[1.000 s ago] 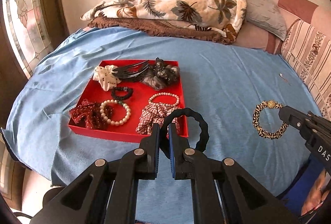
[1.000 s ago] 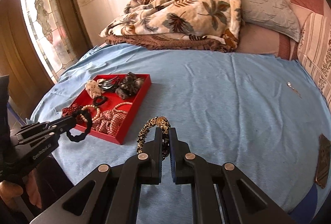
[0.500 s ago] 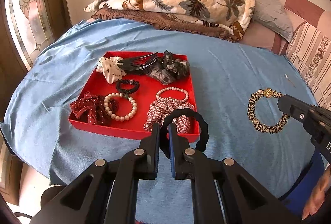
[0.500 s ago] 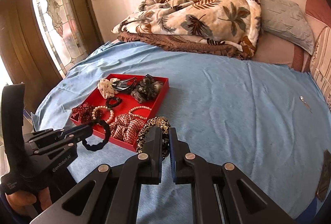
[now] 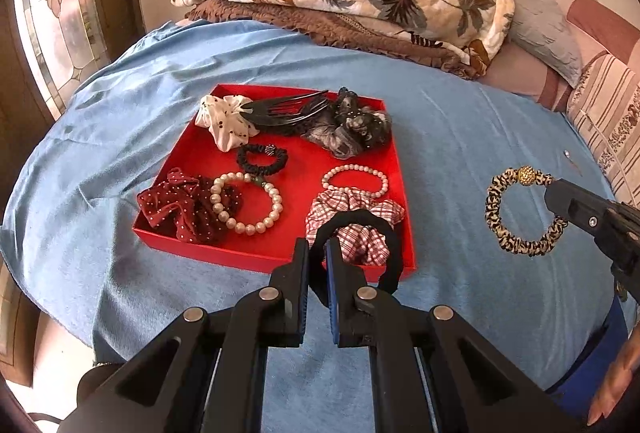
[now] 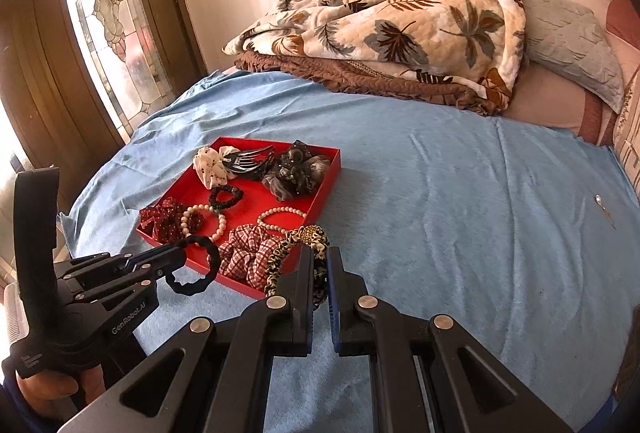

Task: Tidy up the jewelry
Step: 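Carry the black hair tie and leopard-print bracelet toward the red tray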

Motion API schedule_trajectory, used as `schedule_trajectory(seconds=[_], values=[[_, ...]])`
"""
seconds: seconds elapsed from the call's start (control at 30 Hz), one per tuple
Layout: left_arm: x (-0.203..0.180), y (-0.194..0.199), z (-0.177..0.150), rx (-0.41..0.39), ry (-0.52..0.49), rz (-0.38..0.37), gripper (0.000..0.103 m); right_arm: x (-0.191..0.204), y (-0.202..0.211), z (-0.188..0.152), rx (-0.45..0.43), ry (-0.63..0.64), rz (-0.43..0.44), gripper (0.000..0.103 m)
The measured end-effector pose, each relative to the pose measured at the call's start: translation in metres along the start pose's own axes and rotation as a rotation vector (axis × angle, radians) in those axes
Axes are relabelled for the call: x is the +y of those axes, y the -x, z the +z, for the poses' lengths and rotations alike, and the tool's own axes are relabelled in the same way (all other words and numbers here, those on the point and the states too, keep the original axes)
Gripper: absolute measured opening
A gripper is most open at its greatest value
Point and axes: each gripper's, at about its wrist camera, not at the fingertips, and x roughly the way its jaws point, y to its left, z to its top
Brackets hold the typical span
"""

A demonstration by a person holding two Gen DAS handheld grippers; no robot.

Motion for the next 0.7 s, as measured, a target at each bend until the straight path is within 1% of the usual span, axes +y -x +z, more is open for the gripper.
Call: schedule_trajectory(seconds=[0.23,0.53,0.7], values=[[0.011,-0.008,0.007,0.008,0.013,0.009,0.008,0.006,-0.011,0.008,0.013,0.013,0.012,0.007],[0.023,-0.015,0.021,-0.004,0.019,0.021,0.008,0.013,-0.027,0.017,0.033,0.023,0.024,0.007],[0.029,-0.023,0.028,-0.001,0.025,0.015,0.008,0.021,-0.037,0.021,0.045,0.038,0.029,0.007]])
